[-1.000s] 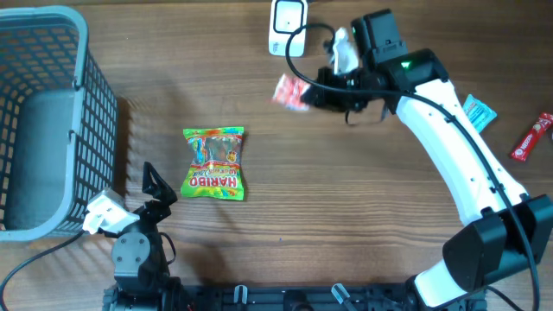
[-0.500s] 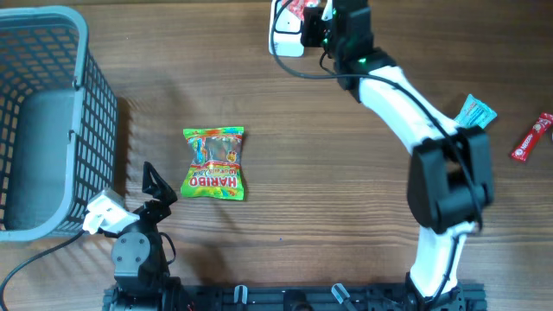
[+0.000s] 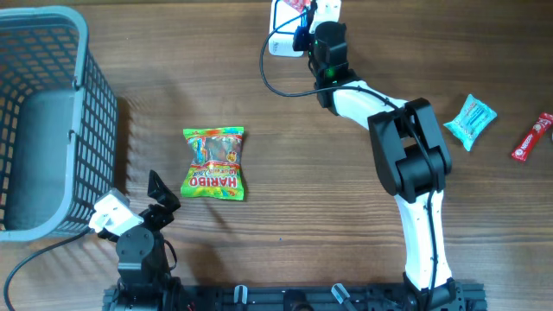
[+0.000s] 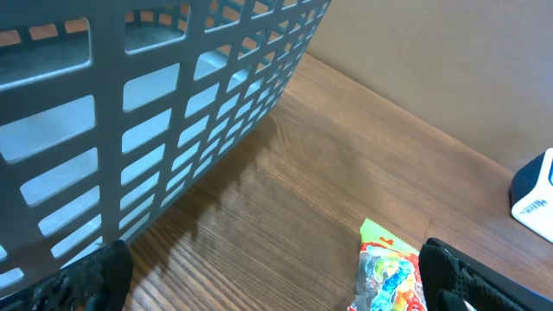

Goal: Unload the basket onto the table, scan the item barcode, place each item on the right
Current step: 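Lift the Bellime pack and hold it before the scanner, then carry the Bellime pack to the right edge and release it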

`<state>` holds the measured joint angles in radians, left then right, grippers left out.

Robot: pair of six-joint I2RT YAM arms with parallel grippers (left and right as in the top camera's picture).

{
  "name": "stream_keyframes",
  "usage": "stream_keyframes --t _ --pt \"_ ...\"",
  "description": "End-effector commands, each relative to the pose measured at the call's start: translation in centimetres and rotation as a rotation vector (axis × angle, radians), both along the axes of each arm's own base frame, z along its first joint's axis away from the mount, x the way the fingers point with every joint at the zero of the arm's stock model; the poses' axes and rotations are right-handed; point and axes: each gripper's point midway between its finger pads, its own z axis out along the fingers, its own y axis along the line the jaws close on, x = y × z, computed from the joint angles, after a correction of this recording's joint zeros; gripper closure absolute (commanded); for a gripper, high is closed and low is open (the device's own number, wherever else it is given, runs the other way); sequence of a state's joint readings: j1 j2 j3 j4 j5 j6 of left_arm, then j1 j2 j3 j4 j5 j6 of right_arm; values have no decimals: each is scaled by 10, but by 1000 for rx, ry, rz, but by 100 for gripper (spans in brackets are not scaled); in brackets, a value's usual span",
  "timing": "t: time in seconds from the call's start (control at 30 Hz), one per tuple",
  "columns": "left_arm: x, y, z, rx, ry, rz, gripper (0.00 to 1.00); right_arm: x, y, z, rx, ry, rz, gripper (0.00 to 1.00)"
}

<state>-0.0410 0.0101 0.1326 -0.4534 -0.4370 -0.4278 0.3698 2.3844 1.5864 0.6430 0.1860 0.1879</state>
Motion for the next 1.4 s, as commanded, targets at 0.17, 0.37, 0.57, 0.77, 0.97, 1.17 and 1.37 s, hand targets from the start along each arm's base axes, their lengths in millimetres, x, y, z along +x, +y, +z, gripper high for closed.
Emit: stream_keyframes --t 0.17,0.37,0.57,0.77,0.97,1.17,1.37 --pt "-1 2 0 10 4 11 0 -3 13 -32 -49 4 -18 95" --pt "-1 2 0 10 4 11 0 -7 38 9 -31 -81 17 96" --pt "-1 2 0 10 4 11 0 -18 -6 101 -91 -85 -146 96" --pt "-1 2 0 10 4 11 0 -49 -113 113 -318 160 -431 96" --pt "-1 2 0 10 4 11 0 -79 -231 47 -315 505 -562 96" --pt "9 -12 15 4 -61 -79 0 -96 -309 17 -115 654 -553 96" --pt "18 -54 17 321 16 -427 0 -107 -356 9 -52 677 -585 96"
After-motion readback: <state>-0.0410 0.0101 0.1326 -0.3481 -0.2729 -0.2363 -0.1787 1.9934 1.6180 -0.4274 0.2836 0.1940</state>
